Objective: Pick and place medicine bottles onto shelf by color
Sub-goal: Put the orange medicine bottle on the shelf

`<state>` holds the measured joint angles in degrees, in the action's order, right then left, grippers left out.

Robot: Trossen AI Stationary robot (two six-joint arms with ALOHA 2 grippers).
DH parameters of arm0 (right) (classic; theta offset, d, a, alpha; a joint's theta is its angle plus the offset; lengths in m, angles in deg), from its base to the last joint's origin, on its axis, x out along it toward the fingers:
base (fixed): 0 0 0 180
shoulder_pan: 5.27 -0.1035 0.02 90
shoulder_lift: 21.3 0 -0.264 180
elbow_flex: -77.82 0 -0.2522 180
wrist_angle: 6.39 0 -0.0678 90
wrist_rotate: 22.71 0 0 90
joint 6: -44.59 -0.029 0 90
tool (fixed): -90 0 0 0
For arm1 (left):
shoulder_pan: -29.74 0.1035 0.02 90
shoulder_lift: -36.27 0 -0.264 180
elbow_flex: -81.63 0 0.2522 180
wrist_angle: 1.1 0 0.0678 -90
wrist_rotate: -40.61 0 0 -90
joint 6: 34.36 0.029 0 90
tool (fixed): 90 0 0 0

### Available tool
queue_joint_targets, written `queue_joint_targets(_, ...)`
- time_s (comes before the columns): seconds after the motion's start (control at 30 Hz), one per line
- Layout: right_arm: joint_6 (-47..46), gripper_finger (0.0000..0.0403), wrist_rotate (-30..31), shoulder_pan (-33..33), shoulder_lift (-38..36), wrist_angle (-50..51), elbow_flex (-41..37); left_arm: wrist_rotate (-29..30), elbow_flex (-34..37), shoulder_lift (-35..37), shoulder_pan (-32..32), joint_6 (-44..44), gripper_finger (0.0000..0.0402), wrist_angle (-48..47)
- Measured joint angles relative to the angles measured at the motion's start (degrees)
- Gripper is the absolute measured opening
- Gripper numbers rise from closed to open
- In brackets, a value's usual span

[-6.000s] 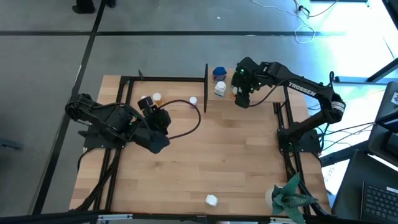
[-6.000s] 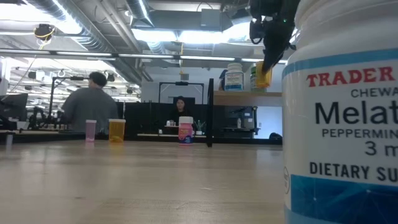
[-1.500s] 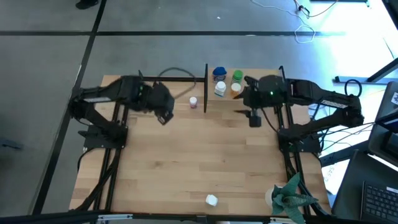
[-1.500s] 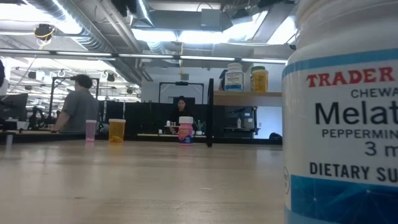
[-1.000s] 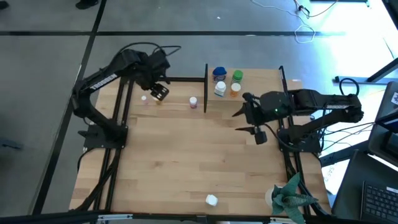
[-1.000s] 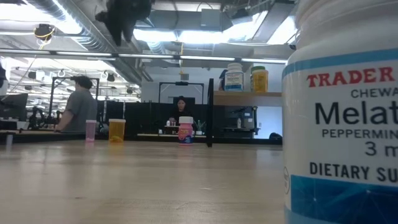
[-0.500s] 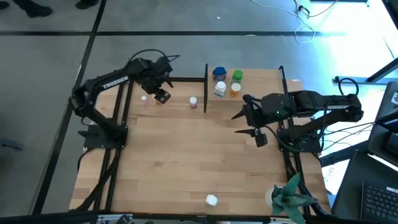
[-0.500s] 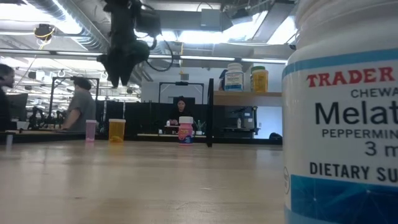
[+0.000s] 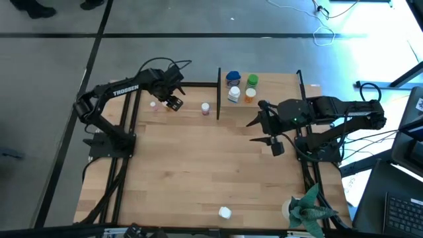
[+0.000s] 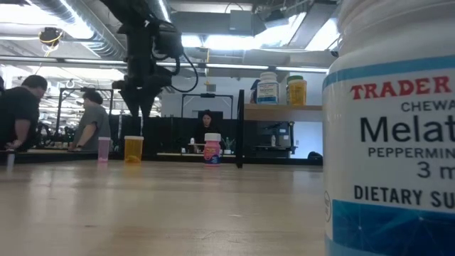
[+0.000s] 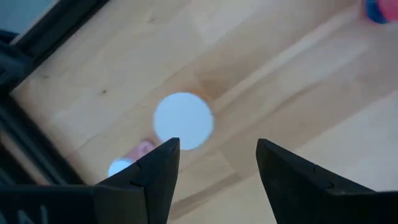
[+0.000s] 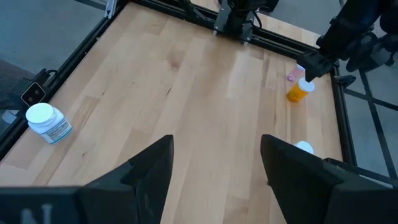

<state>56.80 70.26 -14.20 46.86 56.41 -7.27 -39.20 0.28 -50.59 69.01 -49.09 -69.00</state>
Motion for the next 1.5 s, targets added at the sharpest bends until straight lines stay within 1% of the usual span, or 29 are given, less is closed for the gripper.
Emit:
queue_joint_targets(0.13,0.0,0.0242,0.0,0.0,0.0,0.0,0.0,0.8,0.5,0.0,0.7,-0.1,0.0207,0.0)
queue_joint_targets(0.2,0.0,0.0242,1.1,0.0,0.0,0.0,0.0,0.4,0.7,0.0,1.1,-0.1,0.0207,-0.1)
queue_joint_targets(0.23,-0.1,0.0242,2.6,0.0,0.1,0.0,0.0,0.3,0.8,0.0,1.3,-0.1,0.0207,-0.1)
queue_joint_targets(0.37,-1.6,0.0242,12.3,0.0,0.6,0.0,-0.1,0.2,1.7,0.0,1.4,-0.2,0.0207,-0.3)
queue_joint_targets(0.43,-1.6,0.0242,14.5,0.0,0.7,0.0,-0.1,-1.2,2.0,0.0,1.4,-0.1,0.0207,-0.2)
queue_joint_targets(0.67,-1.5,0.0242,15.4,0.0,0.9,-0.1,-0.1,-1.9,2.4,0.0,1.3,-0.1,0.0207,-0.2)
queue_joint_targets(1.5,-1.5,0.0242,15.4,0.0,0.9,-0.2,-0.1,-1.8,2.4,0.0,1.3,-0.1,0.0207,-0.2)
